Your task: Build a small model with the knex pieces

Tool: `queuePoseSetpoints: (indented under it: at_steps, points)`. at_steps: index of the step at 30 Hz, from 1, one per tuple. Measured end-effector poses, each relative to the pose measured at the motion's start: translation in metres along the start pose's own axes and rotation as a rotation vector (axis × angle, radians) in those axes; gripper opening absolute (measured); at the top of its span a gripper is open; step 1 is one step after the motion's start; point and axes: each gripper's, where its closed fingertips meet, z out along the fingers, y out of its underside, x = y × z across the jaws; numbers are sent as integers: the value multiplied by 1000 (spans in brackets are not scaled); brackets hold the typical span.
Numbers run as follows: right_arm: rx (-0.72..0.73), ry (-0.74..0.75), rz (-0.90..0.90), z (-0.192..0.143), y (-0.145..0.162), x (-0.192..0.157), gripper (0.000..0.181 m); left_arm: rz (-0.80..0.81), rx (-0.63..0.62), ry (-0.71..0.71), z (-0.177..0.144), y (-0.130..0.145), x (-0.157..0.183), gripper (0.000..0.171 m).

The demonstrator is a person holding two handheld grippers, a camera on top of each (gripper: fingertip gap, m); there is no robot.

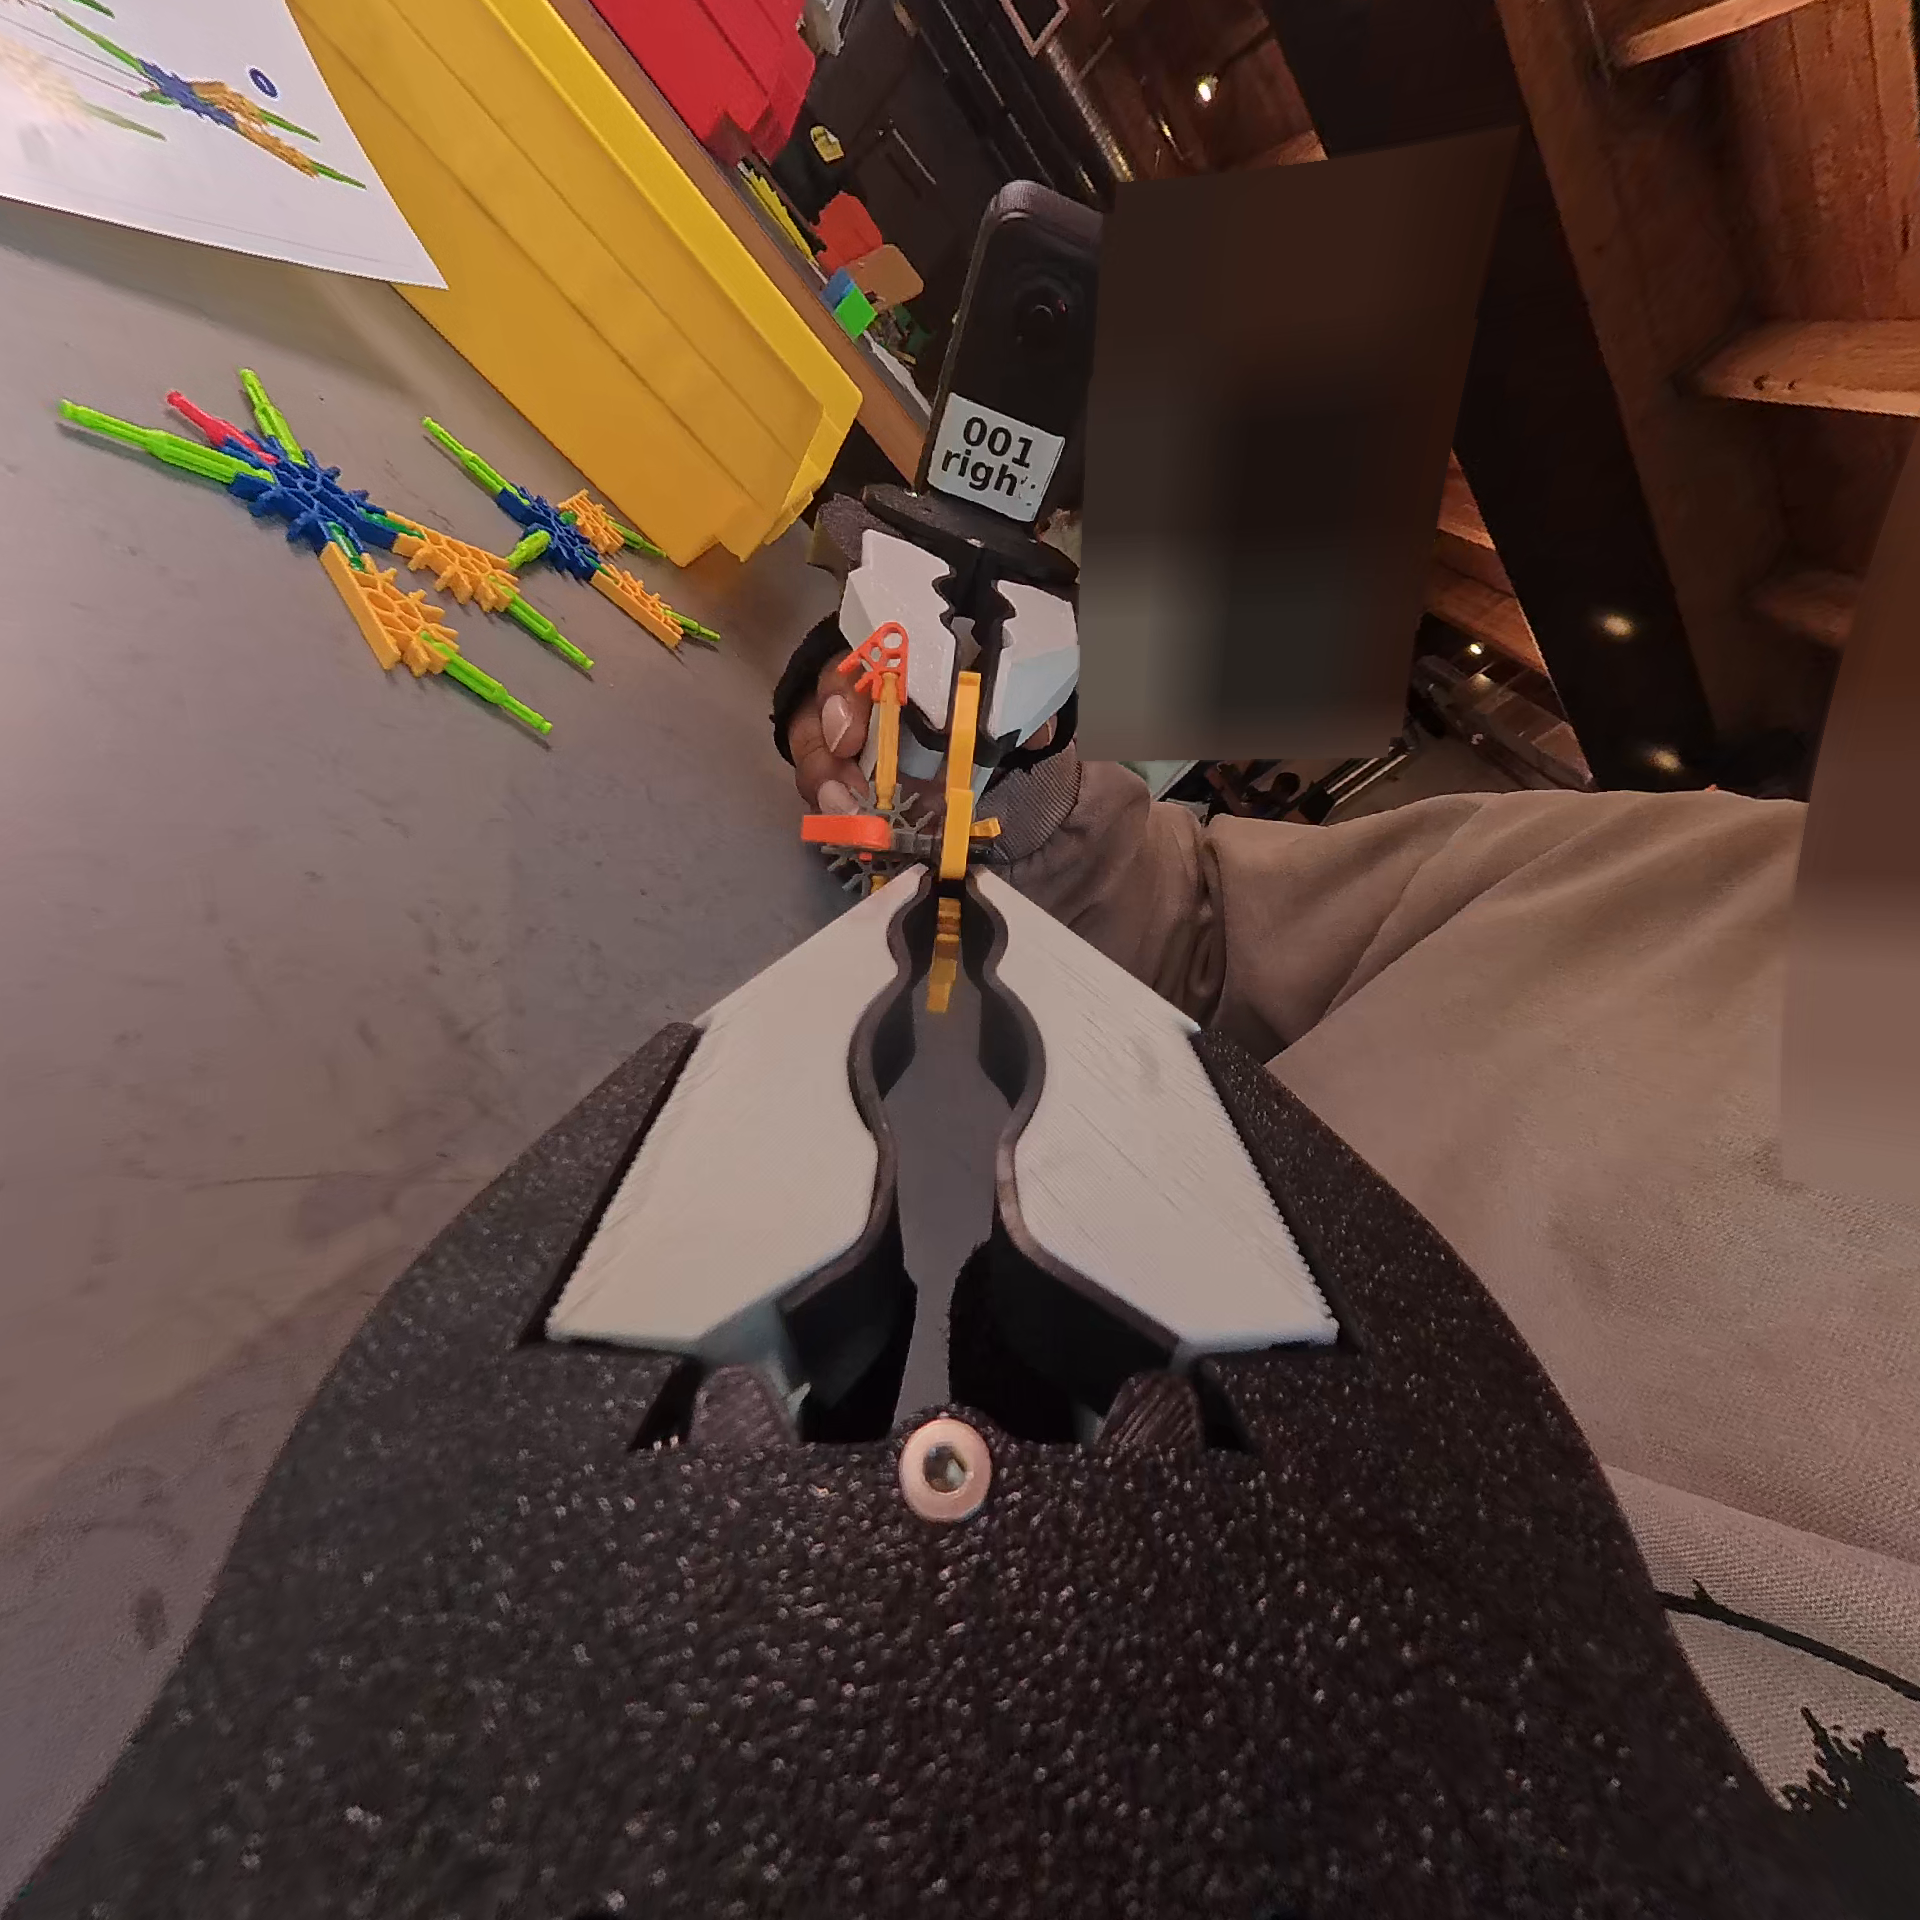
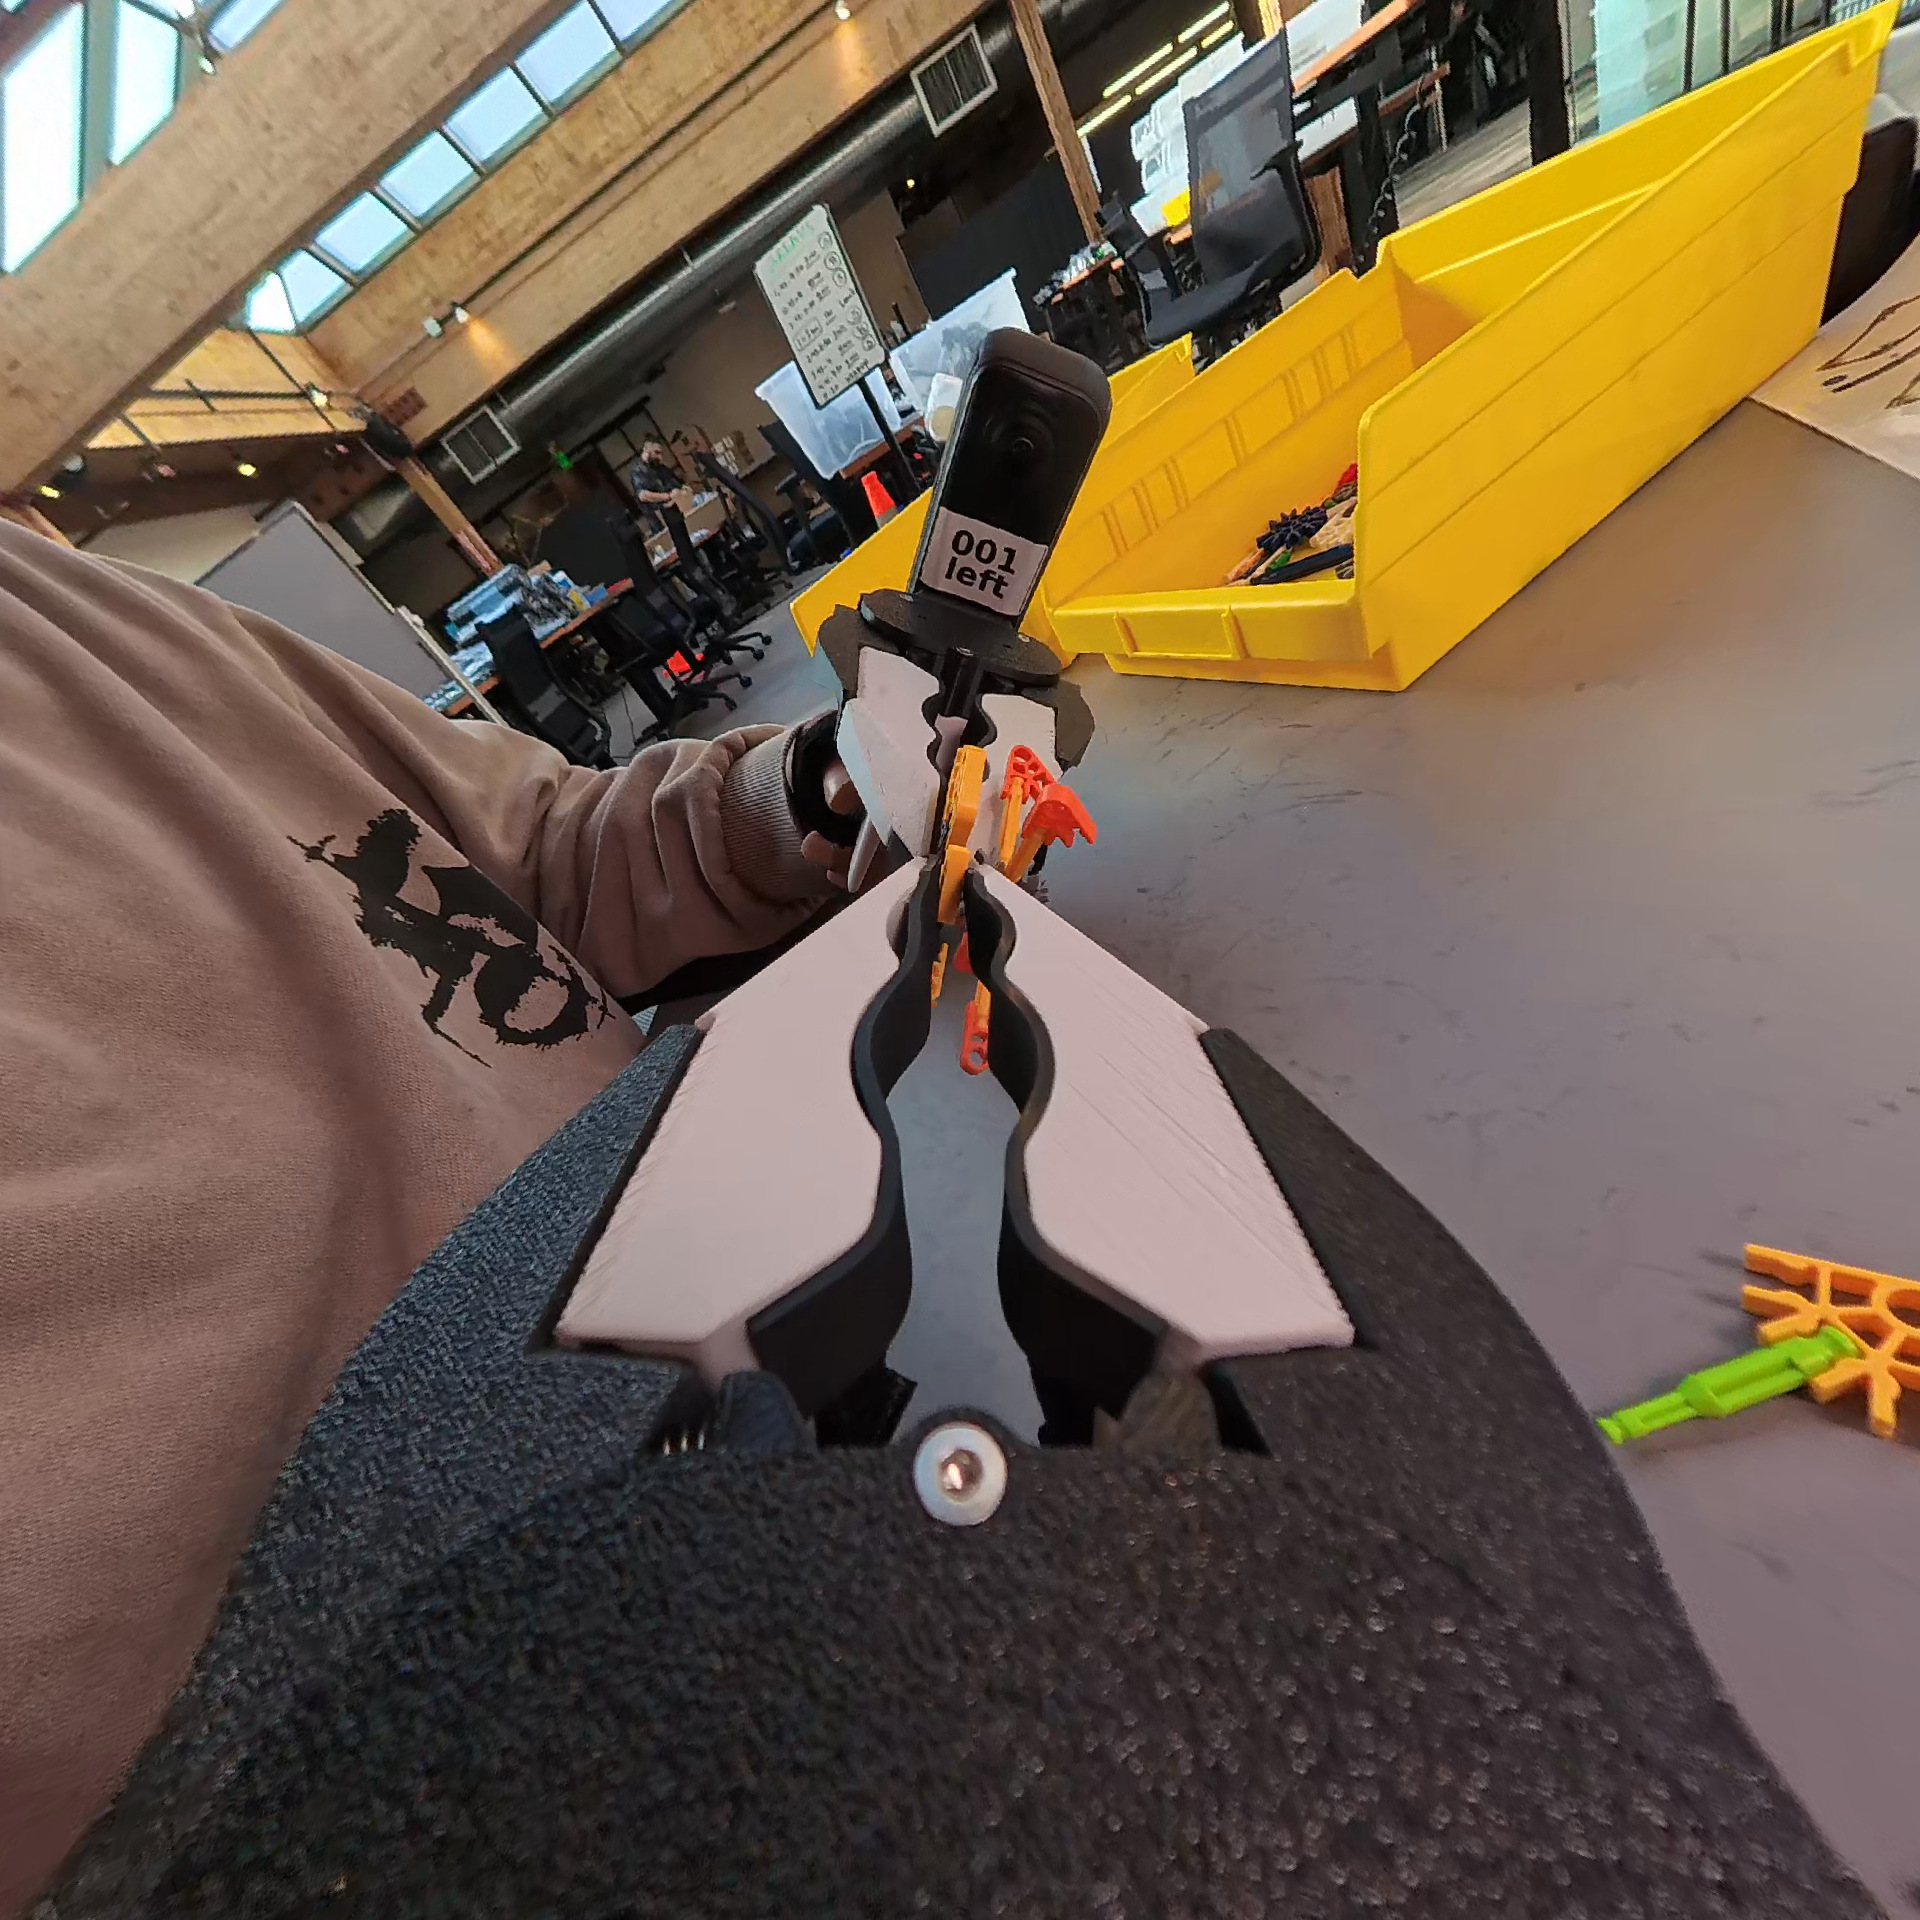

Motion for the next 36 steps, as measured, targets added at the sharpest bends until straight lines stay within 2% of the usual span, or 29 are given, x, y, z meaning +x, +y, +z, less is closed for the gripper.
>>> queuePoseSetpoints:
  at_steps: [13,24,27,32,36]
  points:
    - [11,-13,18,-1,0,-1,2,20,16,-7,0,-3,0,4]
    - [-22,1,-31,0,4,0,2,-93,17,6,-1,-2,-3,3]
    - [-29,24,-138,0,2,-2,1,-153,27,39,-1,-2,-1,3]
    - [-85,111,-447,-1,6,-4,1,-200,20,51,0,1,-2,3]
    - [-84,120,-485,-2,6,-5,1,-222,25,60,0,1,-2,3]
